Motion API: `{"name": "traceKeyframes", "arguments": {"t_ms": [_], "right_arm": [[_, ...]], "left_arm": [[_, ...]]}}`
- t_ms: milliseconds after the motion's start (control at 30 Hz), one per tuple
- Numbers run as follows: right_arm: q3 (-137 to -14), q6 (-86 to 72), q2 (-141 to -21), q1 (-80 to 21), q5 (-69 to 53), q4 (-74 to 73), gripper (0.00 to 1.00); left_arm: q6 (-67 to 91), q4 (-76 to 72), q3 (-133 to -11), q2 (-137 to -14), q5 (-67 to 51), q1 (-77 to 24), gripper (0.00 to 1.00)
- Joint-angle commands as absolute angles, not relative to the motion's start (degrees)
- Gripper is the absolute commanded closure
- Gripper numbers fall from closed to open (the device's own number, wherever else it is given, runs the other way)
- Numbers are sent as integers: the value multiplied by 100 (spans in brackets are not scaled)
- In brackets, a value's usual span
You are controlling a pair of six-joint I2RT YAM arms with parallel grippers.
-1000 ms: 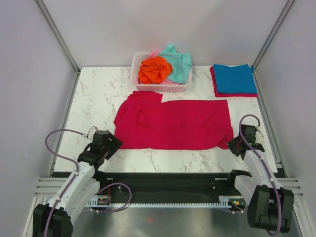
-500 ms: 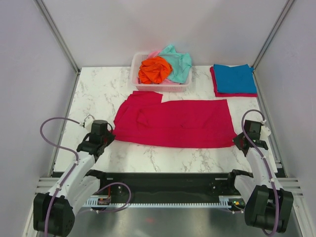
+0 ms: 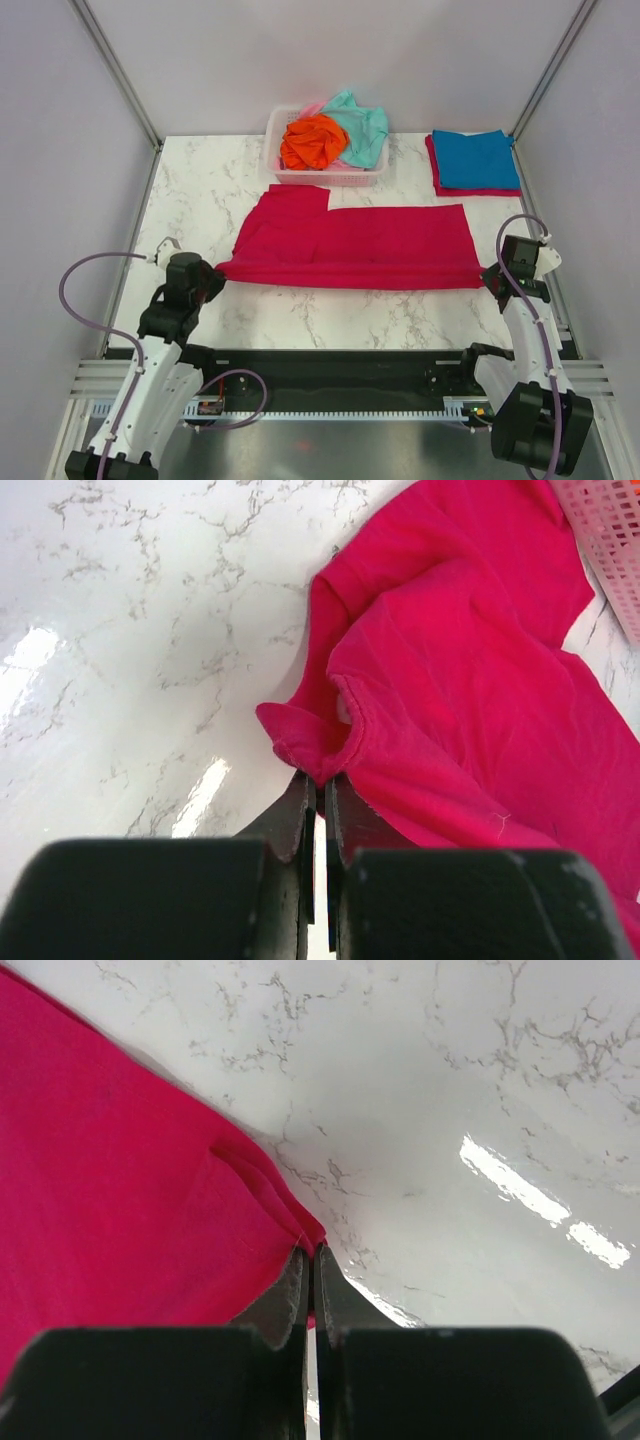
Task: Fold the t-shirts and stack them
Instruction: Fold the tshirt
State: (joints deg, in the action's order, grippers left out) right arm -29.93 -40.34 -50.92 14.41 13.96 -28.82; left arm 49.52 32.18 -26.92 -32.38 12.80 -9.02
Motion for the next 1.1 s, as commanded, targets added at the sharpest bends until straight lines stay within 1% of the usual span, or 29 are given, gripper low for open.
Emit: {"name": "traceKeyframes", "arguments": {"t_ms": [0,100,167,200,233,300,333,400,433,467,500,533,600,667,700,767,800,833,900,933,967,1000,1033,1067], "right_arm": [[-3067,-4236,-4940,1573,1872,-3154,95],[-3102,-4403,-4817,1600,1802,-3418,91],[-3111,-4780,-4711,1661,1680,-3594,89],[-3077,-4912,-4598,1670,1583,-3595,76],[-3067,-5087,-4562,1670,1434,-3586,67],[-3120,-5185,-4527,1722,1380,-3752,54],[-3138,-5203,-4509,1749,1389,-3814,52],[-3146,-5212,-4369,1880,1389,-3981,39],[-3155,-5195,-4316,1950,1363,-3999,34],[-3181,-5177,-4263,2082,1301,-4069,30],[-3269,-5159,-4202,2144,1257,-4087,21],[-3348,-5107,-4219,2197,1187,-4096,17],[-3733,-4949,-4350,2259,1108,-4183,11],[-4041,-4765,-4447,2259,1038,-4245,8],[-4287,-4685,-4456,2250,924,-4245,6],[-4455,-4431,-4447,2250,670,-4045,5],[-4491,-4343,-4421,2250,216,-3886,6],[-4474,-4194,-4430,2259,20,-3711,6],[-4395,-3974,-4665,2250,-691,-3078,6],[-4403,-3773,-4858,2241,-1295,-2920,7],[-4464,-3605,-5087,2180,-1475,-2744,7],[-4656,-3464,-5567,2136,-1581,-2725,7],[-4763,-3158,-5772,2101,-1643,-2725,7],[-4851,-3051,-5975,2057,-1687,-2716,7]], "left_arm": [[5018,3900,-3058,-2857,1520,-800,98],[5290,4139,-3137,-2628,1381,-826,98],[5545,4341,-3138,-2549,1152,-826,98],[5659,4420,-3120,-2523,1030,-826,98],[5825,4560,-3111,-2505,967,-826,94],[5923,4736,-3207,-2348,870,-835,88],[6054,4868,-3278,-2268,879,-835,82],[6134,5290,-3462,-2022,879,-835,74],[6274,5456,-3506,-1926,853,-835,67],[6310,5676,-3576,-1847,818,-835,64],[6328,5773,-3612,-1759,722,-835,61],[6302,5844,-3656,-1619,677,-835,55],[6171,5950,-3910,-1512,703,-826,50],[5916,5959,-4269,-1503,843,-835,41],[5828,5855,-4367,-1529,1009,-835,39],[5424,5443,-4464,-1730,994,-835,37],[5275,4840,-4447,-1853,793,-835,37],[5039,4503,-4439,-1985,678,-835,39],[4730,3879,-4456,-2660,510,-835,39],[4415,3380,-4491,-2959,518,-835,39],[4221,3114,-4639,-3353,536,-826,39],[4001,2876,-4762,-4114,545,-826,39],[3529,2317,-4894,-4609,493,-826,38],[3272,2077,-5226,-5049,405,-817,38]]}}
